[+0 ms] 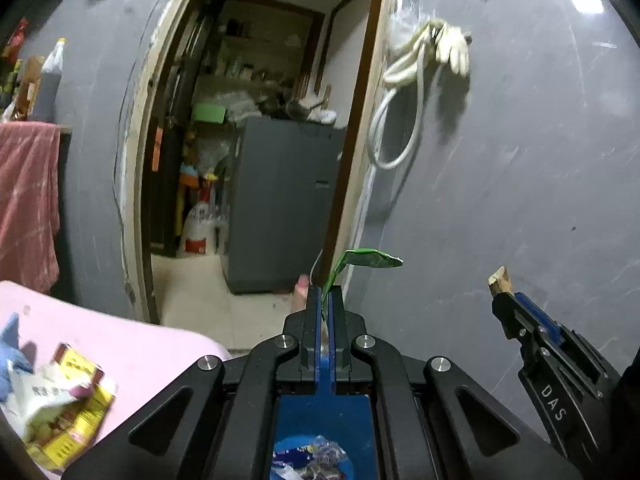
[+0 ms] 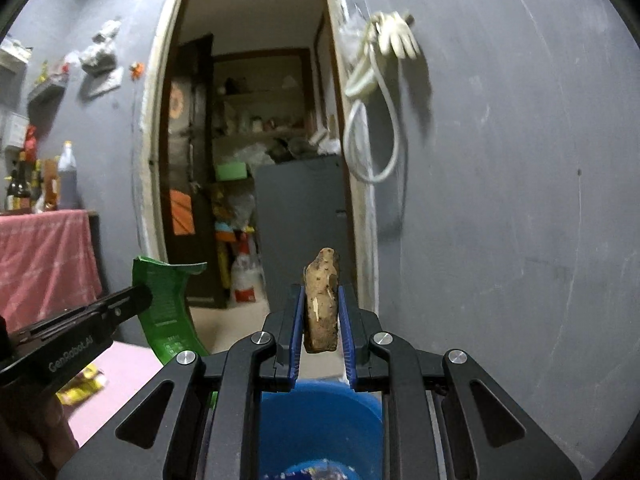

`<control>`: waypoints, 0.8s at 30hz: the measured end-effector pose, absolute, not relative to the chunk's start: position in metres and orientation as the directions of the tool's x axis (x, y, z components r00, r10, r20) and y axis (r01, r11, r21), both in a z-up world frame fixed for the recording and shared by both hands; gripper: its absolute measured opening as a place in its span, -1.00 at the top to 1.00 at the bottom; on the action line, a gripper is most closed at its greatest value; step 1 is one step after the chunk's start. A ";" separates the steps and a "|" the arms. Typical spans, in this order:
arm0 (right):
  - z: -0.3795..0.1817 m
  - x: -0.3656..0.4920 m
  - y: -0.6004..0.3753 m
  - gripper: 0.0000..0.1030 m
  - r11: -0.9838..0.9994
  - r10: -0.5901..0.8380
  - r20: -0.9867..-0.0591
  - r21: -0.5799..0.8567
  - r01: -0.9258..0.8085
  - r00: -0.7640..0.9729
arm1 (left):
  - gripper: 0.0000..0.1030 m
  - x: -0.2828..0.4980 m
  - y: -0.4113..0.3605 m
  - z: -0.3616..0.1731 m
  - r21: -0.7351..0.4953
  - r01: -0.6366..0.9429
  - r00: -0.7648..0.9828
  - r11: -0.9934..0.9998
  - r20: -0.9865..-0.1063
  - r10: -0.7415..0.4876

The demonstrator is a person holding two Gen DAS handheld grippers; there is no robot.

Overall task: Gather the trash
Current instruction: 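Carry the green packet with the left tool while the right tool carries the brown scrap to the basin, then open the left tool over the basin while the right tool opens to drop the scrap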

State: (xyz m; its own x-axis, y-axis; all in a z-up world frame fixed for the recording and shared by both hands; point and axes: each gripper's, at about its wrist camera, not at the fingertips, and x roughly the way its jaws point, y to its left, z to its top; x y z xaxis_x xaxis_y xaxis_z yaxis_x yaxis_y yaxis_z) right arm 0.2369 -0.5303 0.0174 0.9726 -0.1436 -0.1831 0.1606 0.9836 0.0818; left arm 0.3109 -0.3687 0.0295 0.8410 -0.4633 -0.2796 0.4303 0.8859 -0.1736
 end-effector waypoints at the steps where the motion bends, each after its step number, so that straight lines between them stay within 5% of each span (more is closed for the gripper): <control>1: 0.014 0.239 -0.534 0.71 0.983 -0.145 -0.194 0.087 0.164 0.970 | 0.99 0.313 -0.372 0.026 -0.173 0.427 0.839 0.887 -0.291 -0.461; 16: -0.021 0.264 -0.539 0.69 0.980 -0.115 -0.344 0.115 0.163 0.932 | 0.98 0.354 -0.378 -0.017 -0.212 0.366 0.763 0.906 -0.489 -0.423; 24: -0.019 0.269 -0.544 0.56 0.976 -0.116 -0.368 0.129 0.174 0.922 | 0.70 0.370 -0.362 -0.034 -0.315 0.308 0.701 0.897 -0.563 -0.439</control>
State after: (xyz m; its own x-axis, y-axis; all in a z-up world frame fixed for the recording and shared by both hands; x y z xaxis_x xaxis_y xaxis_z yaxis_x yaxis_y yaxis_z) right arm 0.2691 -0.5439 -0.0194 0.9224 -0.1159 -0.3684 0.1740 0.9763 0.1285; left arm 0.3702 -0.3615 -0.0344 0.7009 -0.4385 -0.5626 0.3084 0.8975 -0.3154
